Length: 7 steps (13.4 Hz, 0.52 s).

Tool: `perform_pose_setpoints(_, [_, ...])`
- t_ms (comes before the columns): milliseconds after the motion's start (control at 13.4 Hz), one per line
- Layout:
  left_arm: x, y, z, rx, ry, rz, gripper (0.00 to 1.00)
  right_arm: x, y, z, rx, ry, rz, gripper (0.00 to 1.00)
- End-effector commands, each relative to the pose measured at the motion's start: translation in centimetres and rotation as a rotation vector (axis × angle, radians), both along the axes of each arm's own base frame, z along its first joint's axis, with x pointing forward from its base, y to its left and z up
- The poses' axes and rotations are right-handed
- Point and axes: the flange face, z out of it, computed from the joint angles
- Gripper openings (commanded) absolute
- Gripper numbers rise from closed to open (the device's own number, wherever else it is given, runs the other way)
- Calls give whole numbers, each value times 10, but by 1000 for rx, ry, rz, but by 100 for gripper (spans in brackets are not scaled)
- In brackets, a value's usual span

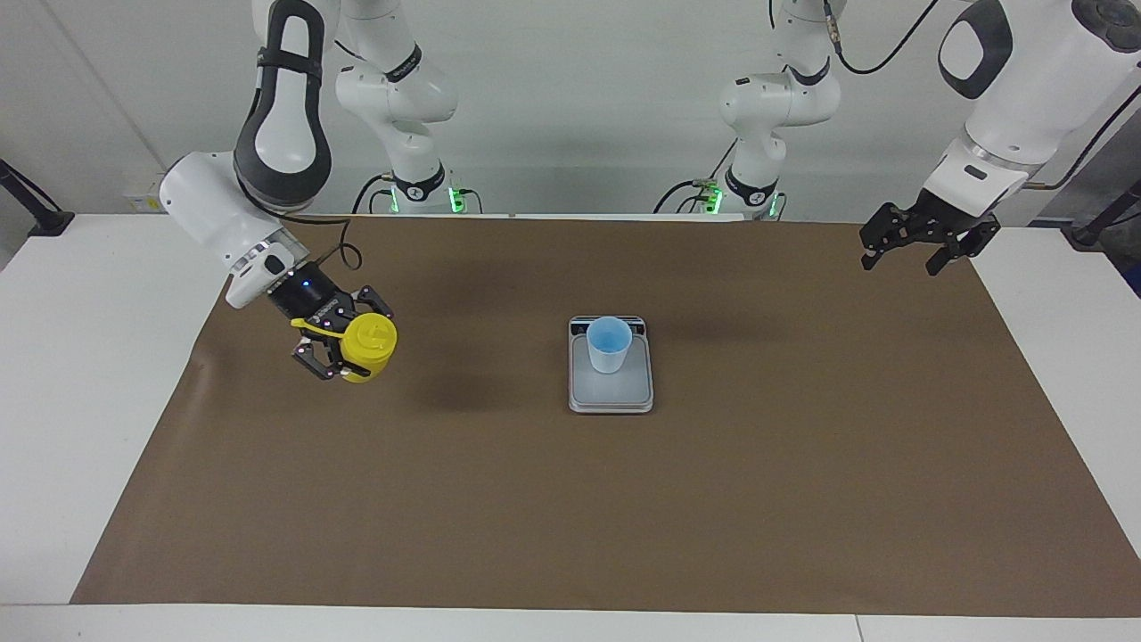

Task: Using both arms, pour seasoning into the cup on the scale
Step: 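Lift the yellow bottle upright with the right gripper, then carry the bottle over the cup and tilt the nozzle down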

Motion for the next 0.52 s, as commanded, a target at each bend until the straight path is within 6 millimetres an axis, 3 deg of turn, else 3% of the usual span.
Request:
perform_pose_setpoints(0, [-8,2,1,-5,-12,12,100,12,17,49,-134,7,-12,0])
perform_pose_setpoints(298, [-8,2,1,-5,-12,12,100,19,69,90,-378,38,29,0])
perform_pose_setpoints(447, [-8,2,1,-5,-12,12,100,15,111,92,-478,45,49,0])
